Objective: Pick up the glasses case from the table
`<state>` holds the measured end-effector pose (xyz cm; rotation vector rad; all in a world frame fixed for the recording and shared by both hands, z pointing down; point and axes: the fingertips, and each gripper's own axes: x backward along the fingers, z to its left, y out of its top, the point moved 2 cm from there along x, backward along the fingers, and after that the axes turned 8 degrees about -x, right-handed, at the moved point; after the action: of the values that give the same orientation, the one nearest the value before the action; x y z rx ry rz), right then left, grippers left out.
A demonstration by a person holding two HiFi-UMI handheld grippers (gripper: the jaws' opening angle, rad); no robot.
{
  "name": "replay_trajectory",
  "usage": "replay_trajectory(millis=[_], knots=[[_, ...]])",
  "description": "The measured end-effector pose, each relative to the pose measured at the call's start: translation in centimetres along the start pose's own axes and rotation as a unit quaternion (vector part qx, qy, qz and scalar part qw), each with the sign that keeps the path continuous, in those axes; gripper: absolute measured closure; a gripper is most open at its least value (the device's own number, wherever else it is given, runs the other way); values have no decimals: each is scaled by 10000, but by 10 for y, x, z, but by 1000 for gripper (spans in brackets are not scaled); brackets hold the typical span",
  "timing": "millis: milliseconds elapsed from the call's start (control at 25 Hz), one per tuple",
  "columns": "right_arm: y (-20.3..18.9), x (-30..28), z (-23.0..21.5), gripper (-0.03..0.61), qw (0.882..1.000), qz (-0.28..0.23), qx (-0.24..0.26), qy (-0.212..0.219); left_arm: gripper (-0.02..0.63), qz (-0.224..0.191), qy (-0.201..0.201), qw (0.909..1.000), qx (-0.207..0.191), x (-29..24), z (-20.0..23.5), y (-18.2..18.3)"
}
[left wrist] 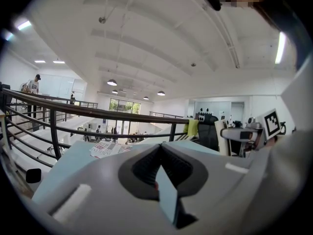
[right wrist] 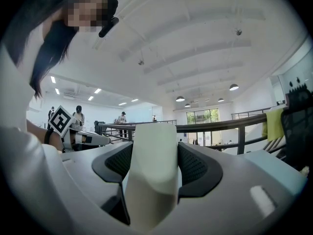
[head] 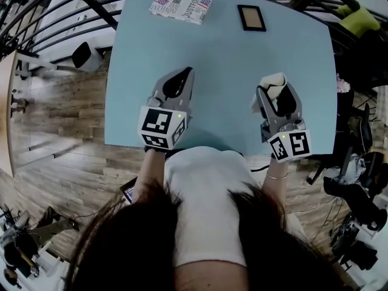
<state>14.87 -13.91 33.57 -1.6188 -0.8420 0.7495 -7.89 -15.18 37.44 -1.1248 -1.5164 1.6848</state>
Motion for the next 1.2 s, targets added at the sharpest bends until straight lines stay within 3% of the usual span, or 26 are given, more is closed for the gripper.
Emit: replay_trajectory(millis=[1200], knots=[[-20, -5, 9, 293, 9997, 242, -4, 55, 557, 13, 55, 10000, 23, 4, 7, -3]])
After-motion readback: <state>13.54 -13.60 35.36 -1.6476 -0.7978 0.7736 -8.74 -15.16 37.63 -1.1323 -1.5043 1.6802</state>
